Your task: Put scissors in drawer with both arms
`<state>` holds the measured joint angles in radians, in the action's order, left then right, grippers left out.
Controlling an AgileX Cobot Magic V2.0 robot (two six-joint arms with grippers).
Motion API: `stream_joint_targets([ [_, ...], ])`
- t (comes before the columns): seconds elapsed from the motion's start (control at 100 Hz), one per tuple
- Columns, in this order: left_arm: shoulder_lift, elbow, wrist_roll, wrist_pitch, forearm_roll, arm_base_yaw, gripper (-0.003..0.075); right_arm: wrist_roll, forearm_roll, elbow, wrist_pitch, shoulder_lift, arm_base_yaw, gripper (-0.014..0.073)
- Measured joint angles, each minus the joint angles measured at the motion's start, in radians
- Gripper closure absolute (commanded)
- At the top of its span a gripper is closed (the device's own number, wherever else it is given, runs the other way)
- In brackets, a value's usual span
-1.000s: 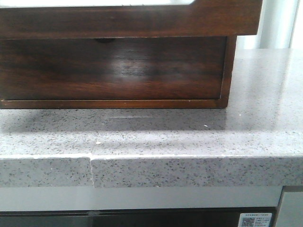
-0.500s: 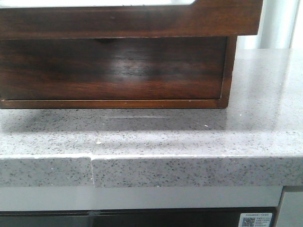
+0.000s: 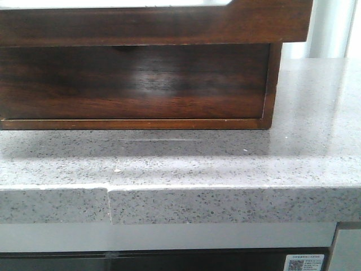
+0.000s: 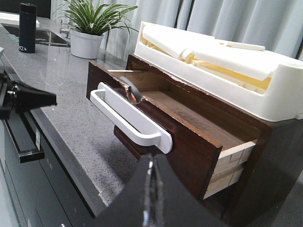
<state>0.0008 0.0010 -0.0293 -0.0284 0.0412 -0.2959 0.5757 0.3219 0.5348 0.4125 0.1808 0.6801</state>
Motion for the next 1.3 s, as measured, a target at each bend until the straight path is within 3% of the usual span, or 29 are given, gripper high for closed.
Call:
stream_joint_targets([
  [0.24, -0.004, 0.000, -0.180, -0.015, -0.103, 0.187, 0.0742, 0.000, 0.000, 0.000, 0.000, 0.000, 0.000, 0.0655],
  [0.37, -0.004, 0.000, -0.212, -0.078, -0.125, 0.244, 0.0742, 0.000, 0.000, 0.000, 0.000, 0.000, 0.000, 0.0655],
  [0.63, -0.004, 0.000, -0.099, -0.290, -0.107, 0.246, 0.0742, 0.000, 0.000, 0.000, 0.000, 0.000, 0.000, 0.0655],
  [0.9, -0.004, 0.000, -0.022, -0.297, -0.033, 0.246, 0.0742, 0.000, 0.000, 0.000, 0.000, 0.000, 0.000, 0.0655],
  [1.3, -0.004, 0.000, -0.016, -0.297, -0.020, 0.246, 0.0742, 0.000, 0.000, 0.000, 0.000, 0.000, 0.000, 0.0655],
])
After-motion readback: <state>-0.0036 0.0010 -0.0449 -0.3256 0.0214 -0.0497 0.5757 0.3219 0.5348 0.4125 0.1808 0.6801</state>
